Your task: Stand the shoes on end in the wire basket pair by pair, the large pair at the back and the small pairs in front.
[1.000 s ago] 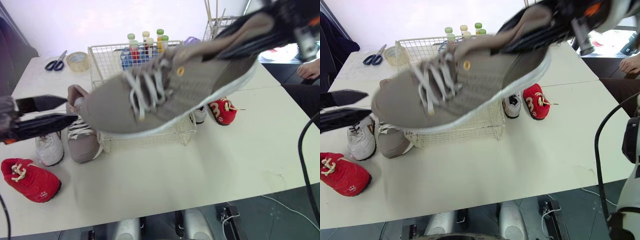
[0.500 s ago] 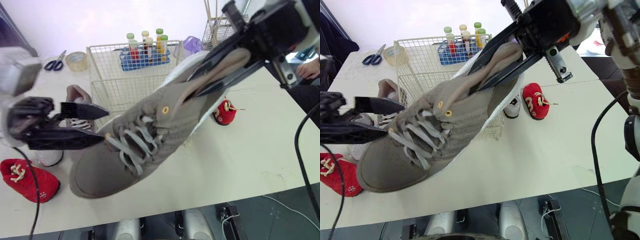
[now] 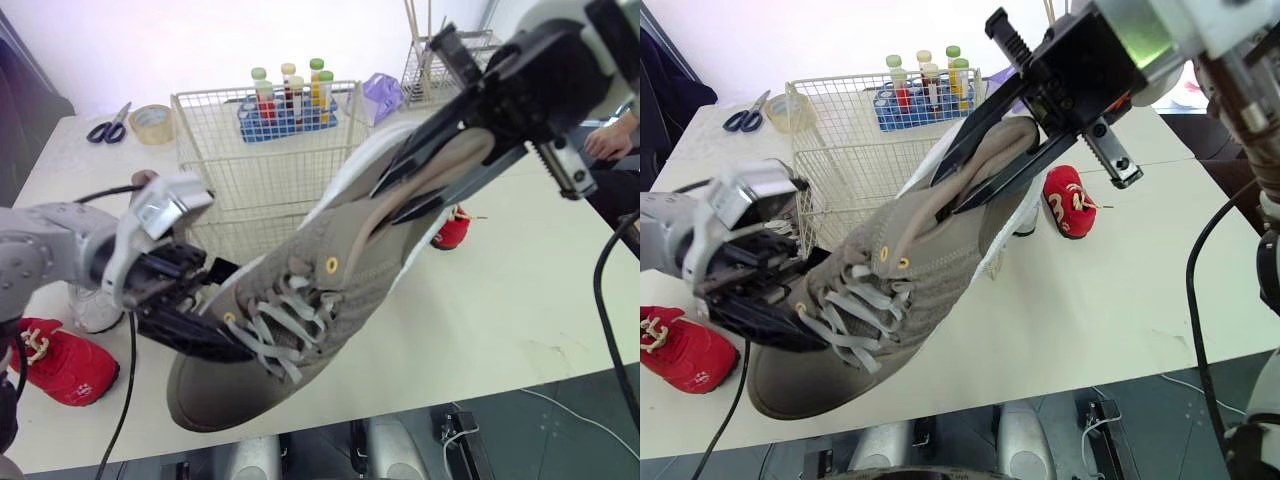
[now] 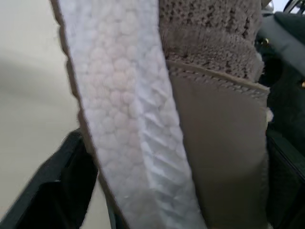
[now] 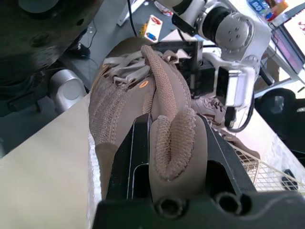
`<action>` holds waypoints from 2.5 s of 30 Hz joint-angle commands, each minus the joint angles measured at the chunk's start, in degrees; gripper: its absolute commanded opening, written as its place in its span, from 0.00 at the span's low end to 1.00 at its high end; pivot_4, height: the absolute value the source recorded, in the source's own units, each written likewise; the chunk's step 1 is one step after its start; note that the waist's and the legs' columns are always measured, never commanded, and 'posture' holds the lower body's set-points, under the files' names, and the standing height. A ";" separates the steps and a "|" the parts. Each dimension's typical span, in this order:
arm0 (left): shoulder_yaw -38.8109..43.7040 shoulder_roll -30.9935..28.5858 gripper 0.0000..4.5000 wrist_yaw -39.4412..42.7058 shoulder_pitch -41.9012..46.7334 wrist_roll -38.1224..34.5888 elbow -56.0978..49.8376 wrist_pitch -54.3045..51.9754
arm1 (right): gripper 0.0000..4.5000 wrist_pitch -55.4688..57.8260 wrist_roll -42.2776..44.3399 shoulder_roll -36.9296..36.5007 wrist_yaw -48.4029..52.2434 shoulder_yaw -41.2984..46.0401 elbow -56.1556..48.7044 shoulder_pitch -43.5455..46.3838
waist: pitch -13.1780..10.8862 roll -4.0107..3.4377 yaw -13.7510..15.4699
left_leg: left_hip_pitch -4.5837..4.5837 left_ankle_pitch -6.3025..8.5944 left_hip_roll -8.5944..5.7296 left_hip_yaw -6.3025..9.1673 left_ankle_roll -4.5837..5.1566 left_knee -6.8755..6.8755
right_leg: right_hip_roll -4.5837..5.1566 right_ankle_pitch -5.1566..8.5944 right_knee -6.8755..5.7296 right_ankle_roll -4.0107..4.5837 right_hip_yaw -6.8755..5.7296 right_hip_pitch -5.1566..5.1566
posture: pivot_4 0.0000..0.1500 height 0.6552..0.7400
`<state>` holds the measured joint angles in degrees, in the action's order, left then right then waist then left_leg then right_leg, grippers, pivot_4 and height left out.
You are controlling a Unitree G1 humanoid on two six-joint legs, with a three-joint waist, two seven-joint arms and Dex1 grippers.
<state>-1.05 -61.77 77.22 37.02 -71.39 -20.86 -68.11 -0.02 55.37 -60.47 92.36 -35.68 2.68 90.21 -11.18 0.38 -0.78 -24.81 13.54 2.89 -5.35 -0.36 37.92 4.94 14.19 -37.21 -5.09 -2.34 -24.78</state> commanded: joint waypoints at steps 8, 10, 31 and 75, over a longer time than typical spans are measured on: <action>3.46 4.54 0.25 -4.63 1.08 1.15 0.10 0.93 | 0.12 4.00 1.30 -1.14 0.14 4.90 4.48 0.82 | 0.00 0.02 0.11 | -0.16 0.01 -0.03 0.13 0.04 0.20 | 0.02 0.00 0.02 0.01 0.00 0.02 | 1.00 1.00; 6.10 5.41 0.25 -7.79 -1.24 -1.14 -1.06 0.69 | 0.31 6.69 -2.49 -1.40 0.14 6.43 7.82 -0.46 | 0.00 0.03 0.09 | -0.16 0.01 -0.03 0.16 0.04 0.20 | 0.01 0.00 0.01 0.00 0.00 0.02 | 1.00 1.00; 15.09 24.14 0.25 -41.09 -8.92 -14.62 -5.61 13.15 | 0.91 59.01 38.28 15.28 -53.86 52.19 -9.14 -48.56 | 0.12 0.32 1.41 | -0.07 0.00 -0.07 0.59 0.08 0.29 | -0.05 -0.13 0.00 -0.06 -0.05 0.31 | 1.00 1.00; 13.57 19.26 0.99 -37.18 -10.17 -1.60 -5.99 15.89 | 0.31 52.27 23.77 26.50 -49.71 47.52 -14.63 -38.47 | 0.17 0.40 1.37 | -0.10 0.01 -0.04 0.50 0.09 0.25 | -0.13 -0.12 0.13 -0.03 -0.07 0.32 | 1.00 1.00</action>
<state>10.93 -40.92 40.28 26.65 -73.68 -25.29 -52.00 57.16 80.88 -33.98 39.52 9.19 -10.68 47.99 -11.02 0.77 0.59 -24.91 13.55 2.85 -4.85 -0.26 38.16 4.81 14.08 -37.07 -5.13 -2.41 -24.47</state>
